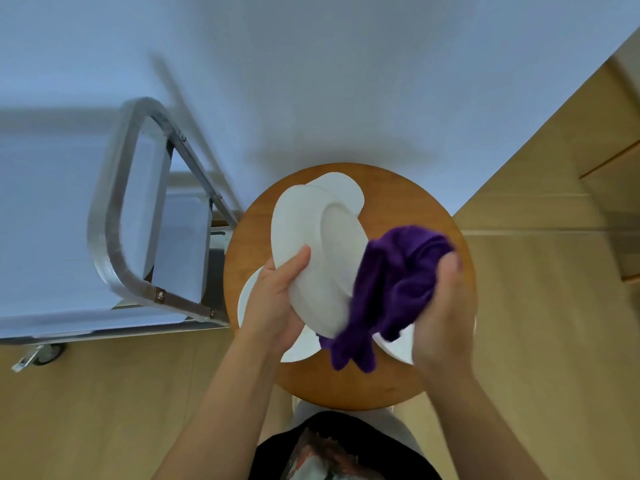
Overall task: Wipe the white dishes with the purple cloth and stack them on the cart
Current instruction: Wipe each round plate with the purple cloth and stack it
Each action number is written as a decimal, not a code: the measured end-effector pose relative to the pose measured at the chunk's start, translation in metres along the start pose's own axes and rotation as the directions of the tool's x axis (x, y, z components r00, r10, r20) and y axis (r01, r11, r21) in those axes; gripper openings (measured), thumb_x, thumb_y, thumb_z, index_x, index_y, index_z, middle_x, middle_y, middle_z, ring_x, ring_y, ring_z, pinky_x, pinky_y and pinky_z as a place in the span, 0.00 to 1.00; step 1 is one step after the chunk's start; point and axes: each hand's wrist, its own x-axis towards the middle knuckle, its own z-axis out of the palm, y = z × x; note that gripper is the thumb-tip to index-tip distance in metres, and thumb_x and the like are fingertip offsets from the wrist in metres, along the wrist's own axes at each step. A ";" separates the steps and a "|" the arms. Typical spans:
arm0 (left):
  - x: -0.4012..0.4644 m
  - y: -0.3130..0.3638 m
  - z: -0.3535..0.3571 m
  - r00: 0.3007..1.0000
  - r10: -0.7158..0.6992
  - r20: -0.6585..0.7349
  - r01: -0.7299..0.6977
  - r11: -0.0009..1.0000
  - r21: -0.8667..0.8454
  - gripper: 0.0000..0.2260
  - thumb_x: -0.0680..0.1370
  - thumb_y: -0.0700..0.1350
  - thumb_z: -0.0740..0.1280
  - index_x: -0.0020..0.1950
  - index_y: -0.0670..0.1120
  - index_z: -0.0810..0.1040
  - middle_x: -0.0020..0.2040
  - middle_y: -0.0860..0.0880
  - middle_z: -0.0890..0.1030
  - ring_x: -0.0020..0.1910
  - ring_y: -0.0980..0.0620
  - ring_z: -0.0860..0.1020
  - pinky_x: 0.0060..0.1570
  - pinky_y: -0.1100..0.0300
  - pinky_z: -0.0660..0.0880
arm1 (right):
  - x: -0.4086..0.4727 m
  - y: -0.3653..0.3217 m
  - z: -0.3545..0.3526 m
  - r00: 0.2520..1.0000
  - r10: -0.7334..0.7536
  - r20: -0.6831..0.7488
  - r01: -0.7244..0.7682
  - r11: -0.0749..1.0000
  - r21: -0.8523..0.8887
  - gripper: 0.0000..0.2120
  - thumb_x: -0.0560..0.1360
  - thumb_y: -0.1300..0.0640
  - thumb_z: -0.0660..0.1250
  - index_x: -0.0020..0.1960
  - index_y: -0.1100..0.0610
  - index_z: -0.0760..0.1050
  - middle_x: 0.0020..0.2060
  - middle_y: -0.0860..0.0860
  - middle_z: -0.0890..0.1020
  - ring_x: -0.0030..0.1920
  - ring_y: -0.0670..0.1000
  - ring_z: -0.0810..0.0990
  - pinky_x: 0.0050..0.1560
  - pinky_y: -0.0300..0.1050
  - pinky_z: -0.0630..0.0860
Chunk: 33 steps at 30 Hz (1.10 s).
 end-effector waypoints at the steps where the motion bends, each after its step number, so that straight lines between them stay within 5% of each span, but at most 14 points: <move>1: -0.001 0.000 -0.003 0.999 -0.007 0.032 0.007 1.000 -0.005 0.29 0.67 0.49 0.69 0.68 0.49 0.70 0.61 0.42 0.78 0.60 0.40 0.77 0.52 0.46 0.79 | 0.016 -0.001 -0.004 0.999 0.042 0.027 -0.045 0.988 0.148 0.21 0.78 0.46 0.54 0.30 0.44 0.75 0.27 0.39 0.75 0.30 0.36 0.74 0.33 0.27 0.70; 3: -0.003 0.000 -0.003 0.995 -0.017 0.099 0.019 1.000 -0.019 0.29 0.67 0.48 0.68 0.69 0.48 0.70 0.61 0.42 0.78 0.61 0.40 0.76 0.53 0.46 0.79 | 0.032 0.000 -0.004 0.972 0.073 0.223 -0.140 0.944 0.300 0.18 0.74 0.39 0.55 0.41 0.44 0.81 0.38 0.43 0.82 0.42 0.42 0.80 0.44 0.36 0.77; 6: -0.003 0.002 0.003 0.977 -0.014 0.214 0.010 1.000 0.020 0.23 0.71 0.45 0.66 0.66 0.47 0.73 0.57 0.44 0.81 0.55 0.43 0.80 0.50 0.49 0.80 | 0.039 0.013 0.010 0.936 0.086 0.342 -0.091 0.996 0.000 0.29 0.71 0.37 0.60 0.66 0.51 0.71 0.58 0.51 0.78 0.57 0.50 0.77 0.57 0.46 0.77; 8: -0.003 0.000 0.007 0.974 -0.012 0.226 -0.004 0.998 0.068 0.19 0.70 0.46 0.66 0.61 0.48 0.76 0.52 0.47 0.83 0.51 0.47 0.81 0.47 0.52 0.81 | 0.039 0.018 0.025 0.955 -0.020 0.295 0.094 0.966 -0.241 0.30 0.75 0.44 0.62 0.74 0.47 0.58 0.64 0.45 0.71 0.60 0.45 0.72 0.57 0.35 0.71; 10: -0.001 -0.003 0.012 0.980 -0.013 0.198 -0.012 0.992 0.125 0.19 0.67 0.50 0.68 0.58 0.50 0.77 0.49 0.49 0.84 0.49 0.48 0.82 0.44 0.55 0.81 | 0.037 0.016 0.040 0.976 -0.124 0.178 0.185 0.905 -0.383 0.26 0.78 0.49 0.61 0.74 0.48 0.58 0.60 0.43 0.68 0.56 0.41 0.70 0.52 0.27 0.66; 12: -0.001 -0.006 0.016 0.984 0.024 0.175 -0.058 0.980 0.189 0.18 0.68 0.55 0.67 0.56 0.55 0.76 0.47 0.53 0.85 0.48 0.52 0.83 0.41 0.59 0.80 | 0.035 0.014 0.047 0.986 -0.088 0.141 0.132 0.930 -0.344 0.19 0.79 0.48 0.60 0.69 0.48 0.64 0.58 0.43 0.68 0.55 0.41 0.70 0.53 0.31 0.70; 14: -0.001 -0.006 0.018 0.989 0.068 0.135 -0.100 0.965 0.244 0.18 0.68 0.62 0.61 0.55 0.59 0.75 0.49 0.55 0.84 0.49 0.54 0.83 0.42 0.60 0.80 | 0.031 0.011 0.050 0.978 -0.002 0.210 0.051 0.973 -0.226 0.13 0.78 0.47 0.59 0.63 0.42 0.66 0.58 0.42 0.72 0.57 0.43 0.73 0.55 0.37 0.74; 17: 0.005 -0.005 0.019 0.996 0.089 -0.006 -0.084 0.959 0.270 0.19 0.70 0.66 0.56 0.55 0.60 0.73 0.54 0.52 0.81 0.54 0.49 0.80 0.52 0.52 0.80 | 0.021 0.005 0.051 0.940 -0.063 0.337 0.123 0.979 -0.161 0.10 0.77 0.46 0.60 0.57 0.35 0.66 0.58 0.39 0.73 0.59 0.45 0.74 0.54 0.35 0.75; 21: 0.013 -0.002 0.018 0.991 -0.026 -0.129 0.023 0.999 -0.022 0.18 0.76 0.61 0.59 0.57 0.51 0.76 0.49 0.46 0.84 0.49 0.46 0.83 0.44 0.53 0.82 | 0.000 0.008 0.049 0.837 -0.254 0.485 0.403 0.886 -0.231 0.19 0.72 0.51 0.65 0.60 0.37 0.67 0.58 0.28 0.67 0.64 0.37 0.66 0.61 0.38 0.71; 24: 0.015 -0.002 0.013 0.969 -0.126 -0.212 0.096 0.985 -0.144 0.19 0.76 0.62 0.61 0.52 0.48 0.77 0.40 0.46 0.85 0.39 0.48 0.85 0.30 0.57 0.80 | -0.013 0.028 0.047 0.769 -0.325 0.551 0.549 0.777 -0.307 0.23 0.70 0.58 0.66 0.65 0.51 0.72 0.64 0.39 0.70 0.68 0.41 0.62 0.67 0.51 0.67; 29: 0.021 0.008 0.006 0.975 0.013 -0.221 -0.070 0.965 -0.252 0.18 0.79 0.61 0.57 0.61 0.51 0.73 0.50 0.47 0.83 0.48 0.44 0.83 0.38 0.51 0.82 | -0.027 0.061 0.032 0.809 -0.266 0.524 0.473 0.823 -0.313 0.28 0.75 0.59 0.62 0.71 0.42 0.60 0.72 0.39 0.60 0.74 0.45 0.51 0.71 0.57 0.60; 33: 0.018 0.016 -0.009 0.991 0.127 -0.040 -0.133 0.952 -0.275 0.21 0.80 0.60 0.54 0.67 0.51 0.72 0.58 0.46 0.82 0.55 0.44 0.81 0.49 0.46 0.80 | -0.025 0.061 0.030 0.933 0.038 0.357 0.042 0.976 -0.214 0.23 0.78 0.43 0.57 0.67 0.30 0.50 0.71 0.30 0.53 0.73 0.40 0.52 0.71 0.40 0.57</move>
